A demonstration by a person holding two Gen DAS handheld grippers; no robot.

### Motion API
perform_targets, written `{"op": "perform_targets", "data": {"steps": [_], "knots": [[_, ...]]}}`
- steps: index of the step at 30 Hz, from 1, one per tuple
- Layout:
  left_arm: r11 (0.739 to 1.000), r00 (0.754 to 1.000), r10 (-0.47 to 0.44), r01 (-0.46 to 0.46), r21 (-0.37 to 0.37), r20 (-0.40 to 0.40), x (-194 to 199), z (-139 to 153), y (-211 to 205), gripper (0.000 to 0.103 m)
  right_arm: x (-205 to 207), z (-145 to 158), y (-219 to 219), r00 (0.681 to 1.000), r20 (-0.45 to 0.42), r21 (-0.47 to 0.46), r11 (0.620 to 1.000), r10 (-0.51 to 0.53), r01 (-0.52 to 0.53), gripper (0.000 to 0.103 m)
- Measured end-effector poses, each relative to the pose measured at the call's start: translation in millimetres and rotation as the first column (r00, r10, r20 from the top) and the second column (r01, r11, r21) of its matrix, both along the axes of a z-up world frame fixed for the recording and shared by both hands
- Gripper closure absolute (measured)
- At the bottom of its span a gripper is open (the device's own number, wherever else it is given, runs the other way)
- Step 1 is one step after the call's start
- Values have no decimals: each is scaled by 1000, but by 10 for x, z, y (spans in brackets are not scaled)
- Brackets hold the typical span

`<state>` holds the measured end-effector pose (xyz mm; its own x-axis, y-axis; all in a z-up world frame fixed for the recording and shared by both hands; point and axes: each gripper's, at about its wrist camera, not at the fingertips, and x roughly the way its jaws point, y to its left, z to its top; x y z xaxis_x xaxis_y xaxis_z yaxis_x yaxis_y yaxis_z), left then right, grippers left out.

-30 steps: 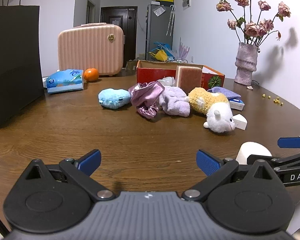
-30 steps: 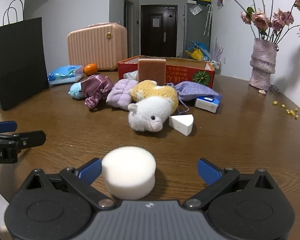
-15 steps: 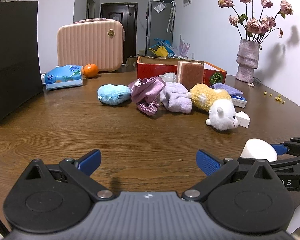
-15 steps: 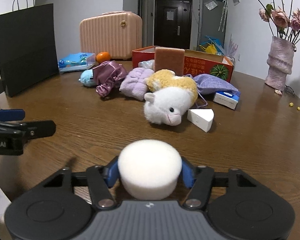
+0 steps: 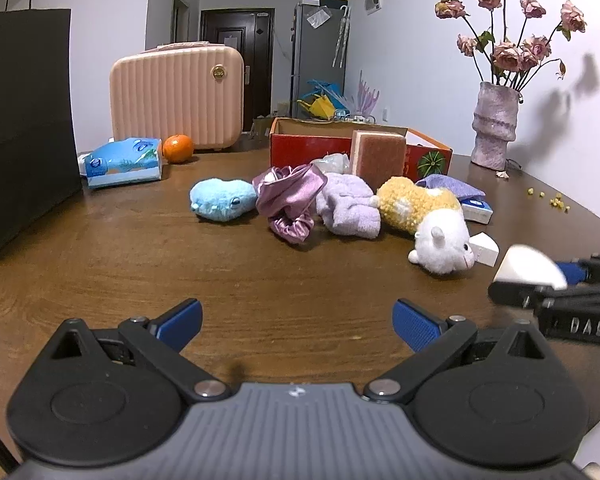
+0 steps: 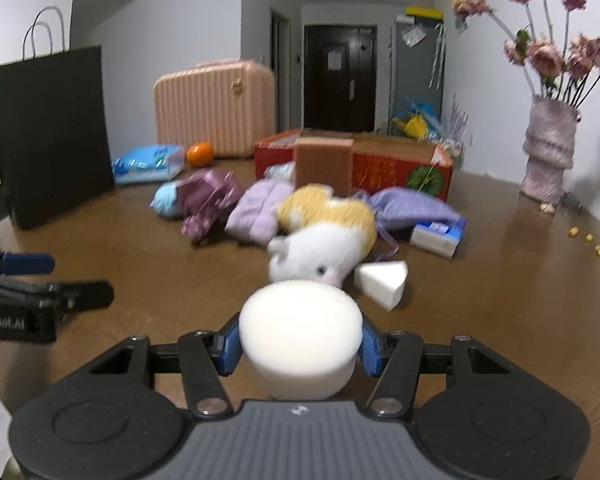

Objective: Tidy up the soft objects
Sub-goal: 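Carry the white sponge with the right tool while the left tool grasps the plush toy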

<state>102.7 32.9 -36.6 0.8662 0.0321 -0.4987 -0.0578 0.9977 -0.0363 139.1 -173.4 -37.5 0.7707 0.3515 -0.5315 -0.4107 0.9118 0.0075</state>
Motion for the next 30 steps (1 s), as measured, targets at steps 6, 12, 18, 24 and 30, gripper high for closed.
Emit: {"op": "perform_targets", "data": {"steps": [6, 12, 18, 24, 30], "knots": [[1000, 1000, -1, 1, 4, 7, 79, 60, -38, 0, 122, 161, -127, 997, 62, 16, 999, -39, 38, 47], [1000, 1000, 6, -6, 6, 14, 181, 118, -76, 0, 261, 251, -225, 994, 95, 19, 998, -58, 56, 47], [1000, 1000, 11, -11, 6, 29, 297, 185, -103, 0, 424, 341, -321, 988, 133, 29, 997, -76, 73, 47], [1000, 999, 20, -20, 13, 38, 440, 248, -137, 0, 615, 440, -408, 981, 174, 46, 996, -90, 83, 47], [999, 999, 29, -30, 19, 39, 586, 277, -186, 0, 869, 524, -461, 973, 210, 58, 995, -95, 84, 47]]}}
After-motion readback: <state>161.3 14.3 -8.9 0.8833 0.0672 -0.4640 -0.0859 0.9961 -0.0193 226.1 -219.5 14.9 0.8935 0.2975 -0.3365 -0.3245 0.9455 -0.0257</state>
